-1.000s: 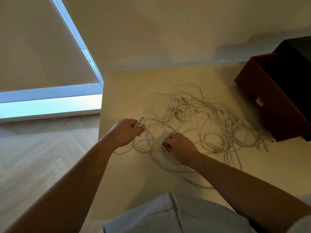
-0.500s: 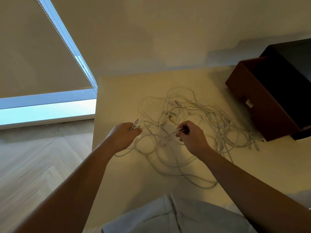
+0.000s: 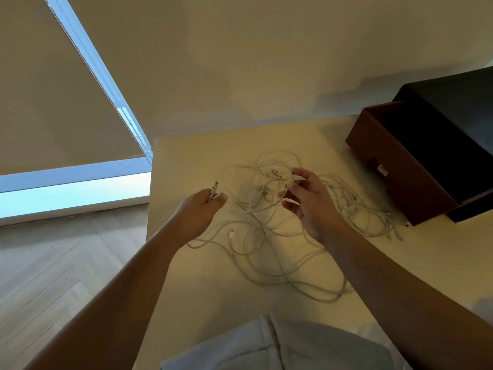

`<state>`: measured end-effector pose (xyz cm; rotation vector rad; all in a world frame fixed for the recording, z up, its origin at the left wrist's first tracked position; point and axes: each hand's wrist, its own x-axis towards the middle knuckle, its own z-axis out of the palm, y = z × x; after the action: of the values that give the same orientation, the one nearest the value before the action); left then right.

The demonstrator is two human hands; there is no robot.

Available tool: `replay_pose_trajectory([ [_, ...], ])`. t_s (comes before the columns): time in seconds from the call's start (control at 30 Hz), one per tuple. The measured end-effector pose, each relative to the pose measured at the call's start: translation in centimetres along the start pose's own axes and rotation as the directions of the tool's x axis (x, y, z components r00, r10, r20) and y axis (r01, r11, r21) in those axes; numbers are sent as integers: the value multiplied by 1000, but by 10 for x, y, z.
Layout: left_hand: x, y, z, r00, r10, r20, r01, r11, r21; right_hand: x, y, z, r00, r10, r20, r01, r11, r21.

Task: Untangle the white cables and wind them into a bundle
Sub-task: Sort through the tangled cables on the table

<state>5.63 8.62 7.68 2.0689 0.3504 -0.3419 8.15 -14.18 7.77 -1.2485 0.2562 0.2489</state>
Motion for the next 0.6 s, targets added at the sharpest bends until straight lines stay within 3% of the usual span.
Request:
replay_pose_trajectory([
  [0.2, -6, 17, 1, 984, 41, 171, 12, 955, -298, -19, -18, 21, 986, -2, 169, -24, 988, 150],
  [0.4, -11, 35, 12, 982, 161, 98, -110, 911, -397, -35, -24, 26, 962, 3, 275, -11, 1000, 30],
  [0.6, -13, 48, 18, 991, 134, 27, -114, 918, -381, -36, -19, 31, 982, -28, 185, 42, 997, -68],
])
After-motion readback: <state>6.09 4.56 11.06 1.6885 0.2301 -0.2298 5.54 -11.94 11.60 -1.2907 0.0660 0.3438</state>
